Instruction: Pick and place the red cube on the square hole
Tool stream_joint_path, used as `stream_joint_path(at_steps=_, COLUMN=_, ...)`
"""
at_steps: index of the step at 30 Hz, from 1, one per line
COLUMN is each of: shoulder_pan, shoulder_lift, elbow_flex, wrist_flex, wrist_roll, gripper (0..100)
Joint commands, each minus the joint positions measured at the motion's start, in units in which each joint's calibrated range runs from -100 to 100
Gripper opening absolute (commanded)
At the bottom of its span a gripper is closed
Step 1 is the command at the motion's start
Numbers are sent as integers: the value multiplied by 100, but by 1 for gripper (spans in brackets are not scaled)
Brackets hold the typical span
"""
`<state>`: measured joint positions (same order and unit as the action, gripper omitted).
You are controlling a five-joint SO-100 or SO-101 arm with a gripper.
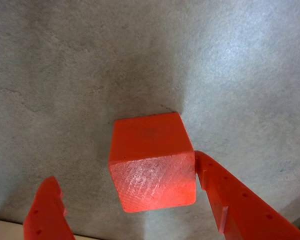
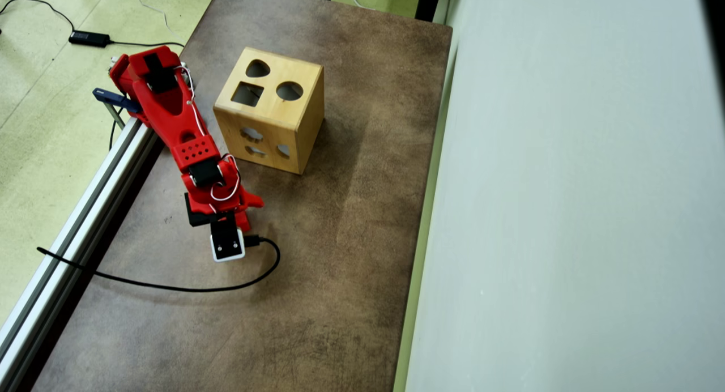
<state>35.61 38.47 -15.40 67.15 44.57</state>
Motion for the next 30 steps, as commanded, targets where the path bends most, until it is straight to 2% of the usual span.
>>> stream_joint_path(at_steps=1, shoulder_pan=-54, shoulder_lift=-115, elbow_flex=-169, wrist_flex=-20, wrist_roll=10, gripper=39)
stream_joint_path(at_steps=11, shoulder_pan=-54, shoulder_lift=-115, elbow_flex=-124, wrist_flex=-12, wrist_roll=29, gripper=38)
stream_joint_path(at_steps=30, shoulder_pan=-54, shoulder_lift=-115, elbow_flex=-115, wrist_flex=-4, wrist_roll=5, gripper=17)
